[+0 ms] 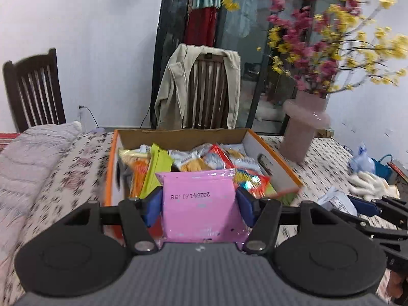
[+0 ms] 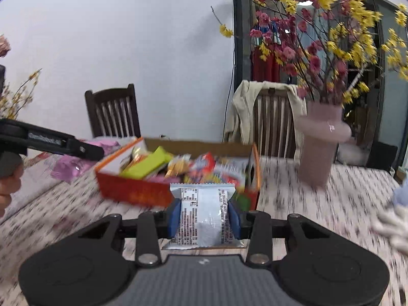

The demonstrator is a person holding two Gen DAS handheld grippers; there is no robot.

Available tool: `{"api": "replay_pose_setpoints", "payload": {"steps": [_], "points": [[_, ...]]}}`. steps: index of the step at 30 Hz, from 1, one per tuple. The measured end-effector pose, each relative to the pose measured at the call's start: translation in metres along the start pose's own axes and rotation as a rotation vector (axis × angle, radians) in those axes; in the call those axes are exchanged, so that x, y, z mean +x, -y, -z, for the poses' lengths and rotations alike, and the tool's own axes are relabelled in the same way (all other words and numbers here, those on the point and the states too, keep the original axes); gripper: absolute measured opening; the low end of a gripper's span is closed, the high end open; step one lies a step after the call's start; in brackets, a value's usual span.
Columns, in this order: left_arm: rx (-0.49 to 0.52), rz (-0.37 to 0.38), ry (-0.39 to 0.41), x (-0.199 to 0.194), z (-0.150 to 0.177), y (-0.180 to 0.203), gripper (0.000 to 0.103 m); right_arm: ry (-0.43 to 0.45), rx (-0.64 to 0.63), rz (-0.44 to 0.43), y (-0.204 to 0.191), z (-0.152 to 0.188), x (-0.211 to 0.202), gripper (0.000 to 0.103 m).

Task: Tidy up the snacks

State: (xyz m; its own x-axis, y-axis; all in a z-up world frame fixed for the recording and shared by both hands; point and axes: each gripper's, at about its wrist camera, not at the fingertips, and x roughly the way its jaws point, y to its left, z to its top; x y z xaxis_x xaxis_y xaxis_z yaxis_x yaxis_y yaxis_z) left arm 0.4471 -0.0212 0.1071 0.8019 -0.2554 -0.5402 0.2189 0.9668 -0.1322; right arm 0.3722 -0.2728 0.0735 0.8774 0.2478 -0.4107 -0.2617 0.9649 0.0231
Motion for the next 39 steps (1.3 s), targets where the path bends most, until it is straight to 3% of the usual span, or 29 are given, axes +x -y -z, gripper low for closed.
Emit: {"api": "replay_pose_setpoints", "payload": {"steps": [6, 12, 16, 19, 21, 26, 32, 39], "points": [[0.028, -0.052, -0.025, 0.082, -0.028, -0.001, 0.062, -0.047, 0.017, 0.014, 0.025, -0.026, 0.083, 0.038], [-0.029, -0.096, -0.080, 0.150, -0.033, -0.018, 0.062, -0.088, -0.013, 0.062, 0.036, -0.033, 0.150, 0.038], [-0.064, -0.093, -0.077, 0.165, -0.026, -0.028, 0.075, -0.116, -0.066, 0.125, 0.035, -0.024, 0.178, 0.040], [-0.036, -0.085, -0.067, 0.161, -0.022, -0.028, 0.077, -0.121, -0.089, 0.126, 0.032, -0.015, 0.186, 0.044], [-0.030, -0.093, -0.068, 0.157, -0.021, -0.028, 0.078, -0.111, -0.096, 0.129, 0.030, -0.013, 0.186, 0.052], [-0.024, -0.099, -0.067, 0.143, -0.024, -0.028, 0.078, -0.109, -0.091, 0.127, 0.028, -0.018, 0.178, 0.055], [-0.003, -0.109, -0.044, 0.105, -0.021, -0.025, 0.083, -0.079, -0.092, 0.125, 0.026, -0.032, 0.147, 0.058], [0.005, -0.194, 0.005, 0.039, -0.007, -0.036, 0.086, -0.036, -0.075, 0.137, 0.030, -0.044, 0.095, 0.069]]}}
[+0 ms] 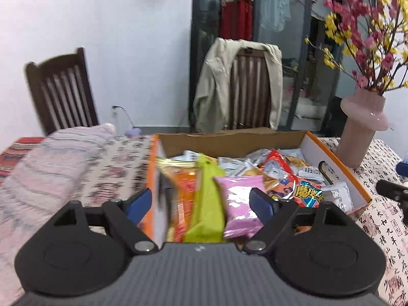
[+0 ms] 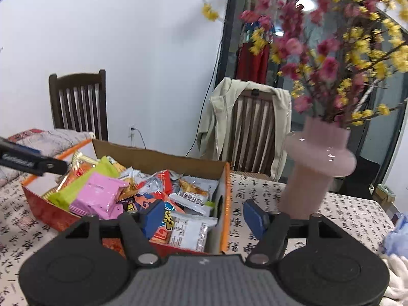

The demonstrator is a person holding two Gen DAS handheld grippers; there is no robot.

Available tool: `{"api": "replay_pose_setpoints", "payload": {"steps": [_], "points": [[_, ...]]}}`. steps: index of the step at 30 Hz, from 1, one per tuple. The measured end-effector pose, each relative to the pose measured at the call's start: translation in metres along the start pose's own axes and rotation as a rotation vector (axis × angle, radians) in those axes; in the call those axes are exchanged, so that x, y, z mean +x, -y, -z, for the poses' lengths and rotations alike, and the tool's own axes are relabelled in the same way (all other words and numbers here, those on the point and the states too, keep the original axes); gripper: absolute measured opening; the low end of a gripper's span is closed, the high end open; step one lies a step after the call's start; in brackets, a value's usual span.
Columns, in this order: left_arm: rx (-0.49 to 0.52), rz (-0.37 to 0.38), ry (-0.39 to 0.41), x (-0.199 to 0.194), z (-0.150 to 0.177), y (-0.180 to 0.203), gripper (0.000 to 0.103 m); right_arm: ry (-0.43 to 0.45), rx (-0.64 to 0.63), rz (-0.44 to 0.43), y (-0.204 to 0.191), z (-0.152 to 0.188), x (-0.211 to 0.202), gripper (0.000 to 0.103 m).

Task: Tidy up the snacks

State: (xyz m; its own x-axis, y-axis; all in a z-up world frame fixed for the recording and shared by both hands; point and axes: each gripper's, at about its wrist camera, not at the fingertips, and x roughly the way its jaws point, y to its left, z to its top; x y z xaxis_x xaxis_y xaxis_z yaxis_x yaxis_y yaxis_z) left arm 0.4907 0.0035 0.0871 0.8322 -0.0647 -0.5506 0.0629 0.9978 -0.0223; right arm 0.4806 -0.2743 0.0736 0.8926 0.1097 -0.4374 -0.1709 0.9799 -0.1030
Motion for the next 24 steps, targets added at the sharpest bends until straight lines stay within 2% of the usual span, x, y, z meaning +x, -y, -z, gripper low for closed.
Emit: {"api": "replay_pose_setpoints", "payload": {"steps": [4, 6, 14, 24], "points": [[-0.017, -0.024, 0.017, -0.036, 0.007, -0.007, 0.092, 0.022, 0.034, -0.013, 0.004, 0.000, -0.030, 0.074], [-0.014, -0.024, 0.025, -0.052, 0.010, -0.006, 0.092, 0.027, 0.045, -0.029, 0.003, 0.001, -0.042, 0.081], [-0.013, -0.022, 0.055, -0.108, 0.032, 0.000, 0.095, 0.028, 0.073, -0.039, -0.007, 0.015, -0.078, 0.082], [-0.017, 0.001, 0.084, -0.174, 0.083, 0.008, 0.100, 0.063, 0.057, -0.048, -0.030, 0.042, -0.136, 0.088]]}}
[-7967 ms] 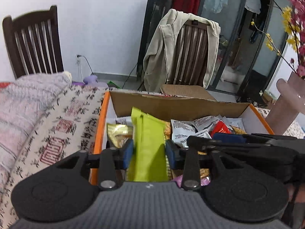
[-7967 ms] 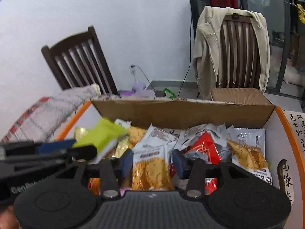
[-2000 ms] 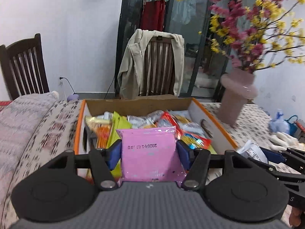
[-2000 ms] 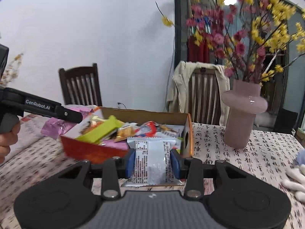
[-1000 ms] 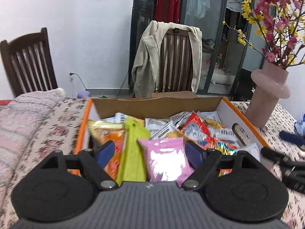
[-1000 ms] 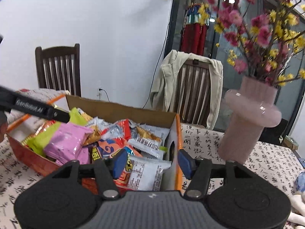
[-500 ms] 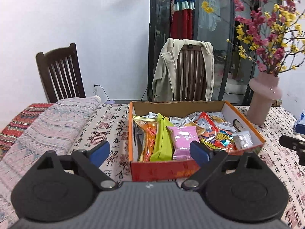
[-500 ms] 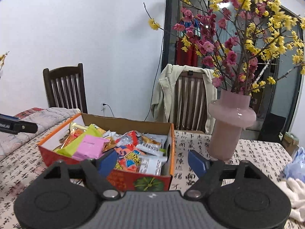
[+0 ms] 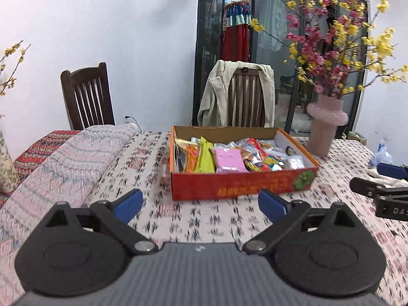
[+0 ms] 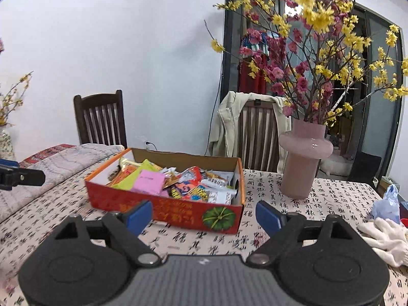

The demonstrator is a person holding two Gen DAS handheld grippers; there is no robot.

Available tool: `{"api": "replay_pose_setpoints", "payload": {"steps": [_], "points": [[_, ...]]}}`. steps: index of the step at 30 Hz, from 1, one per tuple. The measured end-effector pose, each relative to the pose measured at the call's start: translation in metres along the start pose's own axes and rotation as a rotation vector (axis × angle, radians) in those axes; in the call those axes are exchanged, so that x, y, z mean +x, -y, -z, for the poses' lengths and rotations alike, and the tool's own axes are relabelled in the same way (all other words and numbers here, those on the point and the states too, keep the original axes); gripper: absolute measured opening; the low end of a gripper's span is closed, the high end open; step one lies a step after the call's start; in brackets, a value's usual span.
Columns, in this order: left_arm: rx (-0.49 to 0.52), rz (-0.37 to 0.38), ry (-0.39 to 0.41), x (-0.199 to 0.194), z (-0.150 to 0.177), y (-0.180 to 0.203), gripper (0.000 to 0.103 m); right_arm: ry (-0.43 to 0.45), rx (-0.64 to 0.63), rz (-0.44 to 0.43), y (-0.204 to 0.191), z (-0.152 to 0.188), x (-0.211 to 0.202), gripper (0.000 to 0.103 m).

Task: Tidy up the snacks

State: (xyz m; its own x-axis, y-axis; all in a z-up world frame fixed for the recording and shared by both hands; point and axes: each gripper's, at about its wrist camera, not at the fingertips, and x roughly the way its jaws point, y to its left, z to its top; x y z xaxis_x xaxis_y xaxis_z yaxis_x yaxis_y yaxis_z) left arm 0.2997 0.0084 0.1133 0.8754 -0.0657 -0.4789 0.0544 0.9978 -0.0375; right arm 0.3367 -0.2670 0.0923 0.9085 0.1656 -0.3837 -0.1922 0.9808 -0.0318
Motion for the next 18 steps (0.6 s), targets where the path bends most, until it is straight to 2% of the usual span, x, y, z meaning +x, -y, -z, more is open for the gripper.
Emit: {"api": "replay_pose_setpoints", "payload": {"steps": [11, 18], "points": [[0.026, 0.016, 0.041, -0.067, 0.066, 0.012, 0.102, 0.032, -0.004, -0.025, -0.021, 0.052, -0.070, 0.088], [0.012, 0.027, 0.061, -0.115, 0.121, 0.014, 0.103, 0.044, -0.009, -0.029, -0.036, 0.094, -0.119, 0.092]]}}
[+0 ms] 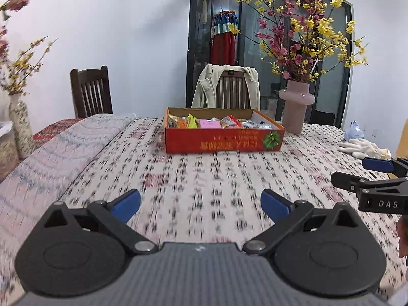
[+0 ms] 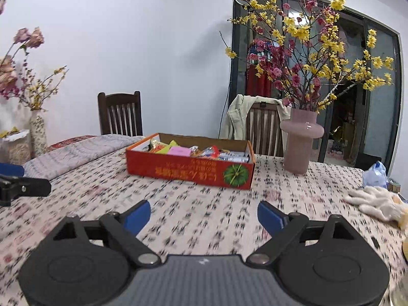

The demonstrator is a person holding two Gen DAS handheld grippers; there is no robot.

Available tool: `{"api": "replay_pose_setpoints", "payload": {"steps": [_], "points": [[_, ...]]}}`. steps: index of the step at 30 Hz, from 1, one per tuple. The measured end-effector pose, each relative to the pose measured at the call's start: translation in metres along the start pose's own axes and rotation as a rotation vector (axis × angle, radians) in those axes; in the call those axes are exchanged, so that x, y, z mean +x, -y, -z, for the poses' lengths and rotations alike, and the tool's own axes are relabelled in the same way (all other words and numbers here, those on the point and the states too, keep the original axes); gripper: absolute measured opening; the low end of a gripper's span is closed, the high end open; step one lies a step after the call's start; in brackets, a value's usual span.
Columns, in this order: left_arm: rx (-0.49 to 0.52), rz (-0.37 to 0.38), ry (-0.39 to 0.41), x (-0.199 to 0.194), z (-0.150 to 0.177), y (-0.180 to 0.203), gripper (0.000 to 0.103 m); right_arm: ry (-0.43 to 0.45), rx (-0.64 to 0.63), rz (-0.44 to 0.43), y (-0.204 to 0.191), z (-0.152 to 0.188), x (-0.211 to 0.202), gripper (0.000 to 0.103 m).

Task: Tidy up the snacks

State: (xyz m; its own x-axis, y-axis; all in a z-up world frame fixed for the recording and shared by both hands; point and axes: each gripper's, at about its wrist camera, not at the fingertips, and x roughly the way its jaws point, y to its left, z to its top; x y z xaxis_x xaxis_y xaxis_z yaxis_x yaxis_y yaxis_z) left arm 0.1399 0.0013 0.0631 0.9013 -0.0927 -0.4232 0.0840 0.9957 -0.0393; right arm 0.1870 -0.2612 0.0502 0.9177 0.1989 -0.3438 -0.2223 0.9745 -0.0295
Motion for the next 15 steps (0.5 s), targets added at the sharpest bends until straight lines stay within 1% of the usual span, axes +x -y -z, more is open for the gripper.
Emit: {"api": "replay_pose_setpoints", "payload": {"steps": [4, 8, 10, 11, 13, 15], "points": [[-0.008, 0.014, 0.000, -0.025, 0.026, -0.002, 0.103, 0.002, 0.008, -0.009, -0.012, 0.020, -0.025, 0.092], [-0.010, -0.001, 0.020, -0.049, 0.048, -0.005, 0.103, 0.017, 0.021, -0.016, -0.025, 0.039, -0.053, 0.093], [-0.017, -0.002, 0.045, -0.063, 0.061, -0.006, 0.103, 0.028, 0.041, -0.018, -0.030, 0.051, -0.069, 0.095], [-0.021, -0.017, 0.054, -0.071, 0.069, -0.007, 0.103, 0.039, 0.048, -0.020, -0.033, 0.057, -0.077, 0.097], [-0.032, -0.055, 0.067, -0.083, 0.082, -0.010, 0.103, 0.050, 0.054, -0.009, -0.041, 0.070, -0.092, 0.098], [-0.041, -0.083, 0.062, -0.091, 0.094, -0.011, 0.103, 0.062, 0.046, -0.001, -0.050, 0.080, -0.106, 0.098]]}}
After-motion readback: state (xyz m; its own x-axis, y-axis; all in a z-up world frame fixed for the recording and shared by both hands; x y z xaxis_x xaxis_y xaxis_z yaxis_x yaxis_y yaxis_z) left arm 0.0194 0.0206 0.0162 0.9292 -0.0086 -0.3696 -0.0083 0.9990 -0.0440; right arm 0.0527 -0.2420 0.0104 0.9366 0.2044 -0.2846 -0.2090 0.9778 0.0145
